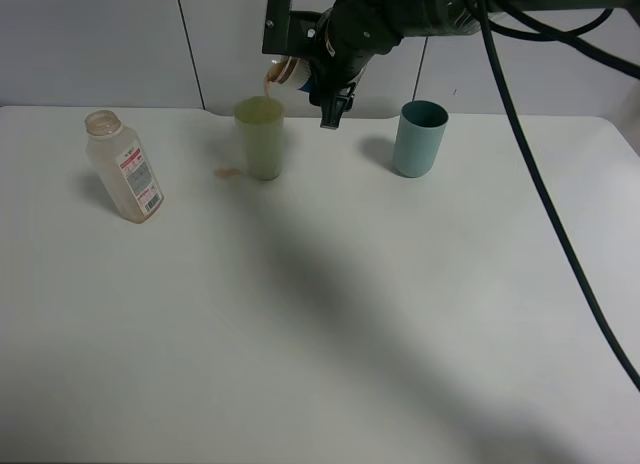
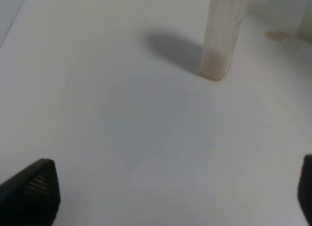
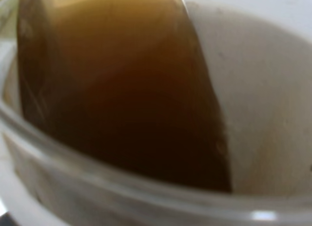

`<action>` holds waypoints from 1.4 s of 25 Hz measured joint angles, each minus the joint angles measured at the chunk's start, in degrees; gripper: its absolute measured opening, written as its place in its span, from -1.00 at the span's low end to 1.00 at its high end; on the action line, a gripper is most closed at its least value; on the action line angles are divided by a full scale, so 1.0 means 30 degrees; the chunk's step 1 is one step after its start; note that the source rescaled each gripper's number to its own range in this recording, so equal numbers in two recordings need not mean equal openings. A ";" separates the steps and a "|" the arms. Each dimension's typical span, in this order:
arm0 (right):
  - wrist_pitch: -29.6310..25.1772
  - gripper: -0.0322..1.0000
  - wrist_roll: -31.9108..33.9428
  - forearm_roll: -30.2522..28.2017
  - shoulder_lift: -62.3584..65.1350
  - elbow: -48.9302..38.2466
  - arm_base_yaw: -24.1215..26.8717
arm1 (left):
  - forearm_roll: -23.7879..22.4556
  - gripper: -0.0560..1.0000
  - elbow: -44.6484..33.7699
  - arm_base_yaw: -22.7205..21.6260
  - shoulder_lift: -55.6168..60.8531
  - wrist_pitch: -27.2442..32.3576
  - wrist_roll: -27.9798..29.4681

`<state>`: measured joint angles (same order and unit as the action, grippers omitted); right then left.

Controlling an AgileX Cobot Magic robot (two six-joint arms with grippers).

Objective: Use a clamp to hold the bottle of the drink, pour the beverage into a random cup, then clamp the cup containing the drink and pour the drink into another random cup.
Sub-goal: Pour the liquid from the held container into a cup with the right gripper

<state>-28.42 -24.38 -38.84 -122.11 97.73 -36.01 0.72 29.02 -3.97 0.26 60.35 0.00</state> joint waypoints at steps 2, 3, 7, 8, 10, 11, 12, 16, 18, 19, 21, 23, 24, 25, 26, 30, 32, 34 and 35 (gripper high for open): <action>0.0000 -0.94 0.0000 -0.0039 0.0000 0.0000 0.0000 | 0.0000 0.97 0.0000 0.0000 0.0000 0.0000 0.0000; 0.0000 -0.94 0.0000 -0.0088 0.0000 0.0000 0.0000 | 0.0000 0.97 0.0000 0.0000 0.0000 0.0000 0.0000; -0.0118 -0.94 0.0000 -0.0426 0.0000 0.0000 0.0000 | 0.0000 0.97 0.0000 0.0000 0.0000 0.0000 0.0000; -0.0146 -0.94 0.0000 -0.0533 0.0000 0.0000 0.0000 | 0.0000 0.97 0.0000 0.0000 0.0000 0.0000 0.0000; -0.0305 -0.94 0.0000 -0.0748 0.0000 0.0000 0.0000 | 0.0000 0.97 0.0000 0.0000 0.0000 0.0000 0.0000; -0.0418 -0.94 0.0000 -0.0883 0.0000 0.0000 0.0000 | 0.0000 0.97 0.0000 0.0000 0.0000 0.0000 0.0000; -0.0482 -0.94 0.0000 -0.0912 0.0000 0.0000 0.0000 | 0.0000 0.97 0.0000 0.0000 0.0000 0.0000 0.0000; -0.0503 -0.94 0.0000 -0.1004 0.0000 0.0000 0.0000 | 0.0000 0.97 0.0000 0.0000 0.0000 0.0000 0.0000; -0.0503 -0.94 0.0000 -0.1107 0.0000 0.0000 0.0000 | 0.0000 0.97 0.0000 0.0000 0.0000 0.0000 0.0000; -0.0503 -0.94 0.0000 -0.1207 0.0000 0.0000 0.0000 | 0.0000 0.97 0.0000 0.0000 0.0000 0.0000 0.0000; -0.0543 -0.94 0.0000 -0.1269 0.0000 0.0000 0.0000 | 0.0000 0.97 0.0000 0.0000 0.0000 0.0000 0.0000; -0.0543 -0.94 0.0000 -0.1363 0.0000 0.0000 0.0000 | 0.0000 0.97 0.0000 0.0000 0.0000 0.0000 0.0000; -0.0543 -0.94 0.0000 -0.1406 0.0000 0.0000 0.0000 | 0.0000 0.97 0.0000 0.0000 0.0000 0.0000 0.0000; -0.0543 -0.94 0.0000 -0.1489 0.0000 0.0000 0.0000 | 0.0000 0.97 0.0000 0.0000 0.0000 0.0000 0.0000; -0.0543 -0.94 0.0000 -0.1574 0.0000 0.0000 0.0000 | 0.0000 0.97 0.0000 0.0000 0.0000 0.0000 0.0000; -0.0551 -0.94 0.0000 -0.1773 0.0000 0.0000 0.0000 | 0.0000 0.97 0.0000 0.0000 0.0000 0.0000 0.0000; -0.0566 -0.94 0.0000 -0.1837 0.0000 0.0000 0.0000 | 0.0000 0.97 0.0000 0.0000 0.0000 0.0000 0.0000; -0.0527 -0.94 0.0000 -0.1837 0.0000 0.0000 0.0000 | 0.0000 0.97 0.0000 0.0000 0.0000 0.0000 0.0000; -0.0489 -0.94 0.0000 -0.1837 0.0000 0.0000 0.0000 | 0.0000 0.97 0.0000 0.0000 0.0000 0.0000 0.0000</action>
<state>-29.89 -24.38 -44.36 -122.11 97.73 -36.01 0.72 29.02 -3.97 0.26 60.35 0.00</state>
